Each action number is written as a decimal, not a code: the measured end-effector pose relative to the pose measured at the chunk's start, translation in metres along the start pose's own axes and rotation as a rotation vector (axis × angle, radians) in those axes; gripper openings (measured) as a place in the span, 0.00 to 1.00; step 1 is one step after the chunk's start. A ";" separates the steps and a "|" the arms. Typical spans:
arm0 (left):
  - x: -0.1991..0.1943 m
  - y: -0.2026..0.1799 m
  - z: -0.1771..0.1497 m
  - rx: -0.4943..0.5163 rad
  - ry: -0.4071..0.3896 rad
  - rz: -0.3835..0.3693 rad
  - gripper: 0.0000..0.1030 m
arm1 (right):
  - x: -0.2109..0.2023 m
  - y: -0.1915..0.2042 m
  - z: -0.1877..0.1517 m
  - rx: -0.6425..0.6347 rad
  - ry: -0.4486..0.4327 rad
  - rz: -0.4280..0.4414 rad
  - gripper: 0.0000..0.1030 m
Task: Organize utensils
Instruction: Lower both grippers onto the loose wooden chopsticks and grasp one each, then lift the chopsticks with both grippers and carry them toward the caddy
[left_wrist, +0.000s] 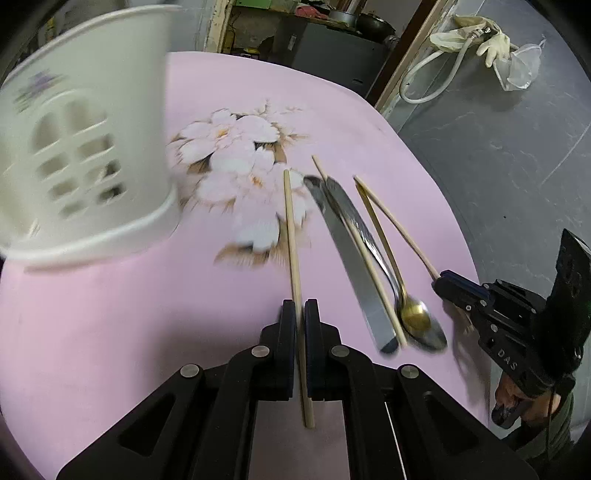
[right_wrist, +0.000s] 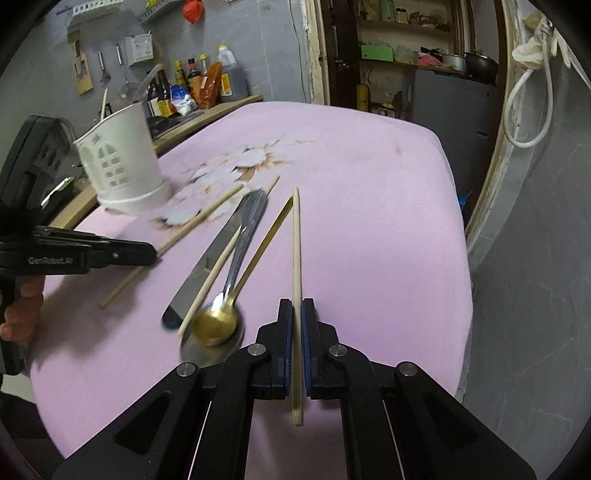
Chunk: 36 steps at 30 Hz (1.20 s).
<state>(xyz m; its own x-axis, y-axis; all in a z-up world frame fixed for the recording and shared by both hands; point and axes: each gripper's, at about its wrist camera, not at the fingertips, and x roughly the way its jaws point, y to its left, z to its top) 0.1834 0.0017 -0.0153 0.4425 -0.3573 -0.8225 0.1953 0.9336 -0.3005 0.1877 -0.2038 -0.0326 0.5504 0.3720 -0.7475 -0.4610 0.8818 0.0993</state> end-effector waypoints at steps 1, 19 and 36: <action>-0.007 -0.001 -0.006 0.005 -0.002 0.002 0.03 | -0.003 0.003 -0.003 -0.004 0.007 0.003 0.03; 0.012 -0.012 0.021 0.118 0.083 0.052 0.05 | 0.042 0.009 0.039 -0.111 0.100 0.019 0.07; 0.038 -0.003 0.052 0.105 0.112 0.048 0.03 | 0.067 0.010 0.065 -0.144 0.178 0.058 0.04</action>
<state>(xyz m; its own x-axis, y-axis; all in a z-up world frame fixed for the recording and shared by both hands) 0.2453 -0.0167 -0.0208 0.3547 -0.3012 -0.8851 0.2690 0.9395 -0.2119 0.2649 -0.1518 -0.0390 0.3947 0.3528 -0.8484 -0.5897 0.8053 0.0606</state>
